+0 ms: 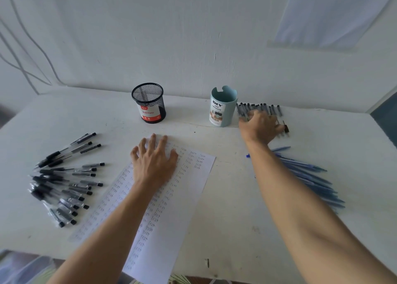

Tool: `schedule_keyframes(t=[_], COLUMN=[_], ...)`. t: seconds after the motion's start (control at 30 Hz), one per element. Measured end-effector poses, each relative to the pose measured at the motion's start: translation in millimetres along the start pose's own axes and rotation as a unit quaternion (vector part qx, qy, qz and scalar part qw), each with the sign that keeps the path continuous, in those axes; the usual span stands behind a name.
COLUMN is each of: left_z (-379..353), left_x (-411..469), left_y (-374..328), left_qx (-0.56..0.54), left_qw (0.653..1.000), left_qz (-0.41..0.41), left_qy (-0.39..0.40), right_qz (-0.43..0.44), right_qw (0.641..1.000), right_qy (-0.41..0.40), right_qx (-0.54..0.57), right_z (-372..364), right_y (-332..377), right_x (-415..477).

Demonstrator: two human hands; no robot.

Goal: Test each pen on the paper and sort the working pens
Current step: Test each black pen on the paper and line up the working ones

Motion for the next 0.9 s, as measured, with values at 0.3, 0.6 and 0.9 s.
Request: schedule_keyframes(t=[0.3,0.6,0.9], left_z=[2.7,11.5,56.7], left_x=[-0.7,0.8,-2.2], left_y=[3.5,10.6,51.8], left_qx=[-0.042,-0.167,-0.335], left_qw=[0.999,0.984,0.934], left_qz=[0.006,0.057,0.084], left_qy=[0.000,-0.008,-0.092], right_qz=[0.085,0.261,0.276], right_qw=[0.975,0.941,0.936], right_qy=[-0.002,0.212,0.217], right_qx=[0.204,0.041,-0.008], right_z=[15.0,-8.7,-8.7], right_y=[36.5,26.7,24.6], right_x=[-92.7,-174.5,-178.9])
Point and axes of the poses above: each hand's wrist, its own x-axis towards the middle knuckle, its own z-axis out of the back of the hand, y = z × x, the point moved 3 cm from there along x, towards the middle knuckle, and after that the axes turned 3 degrees about z, right-handed, at the moved point
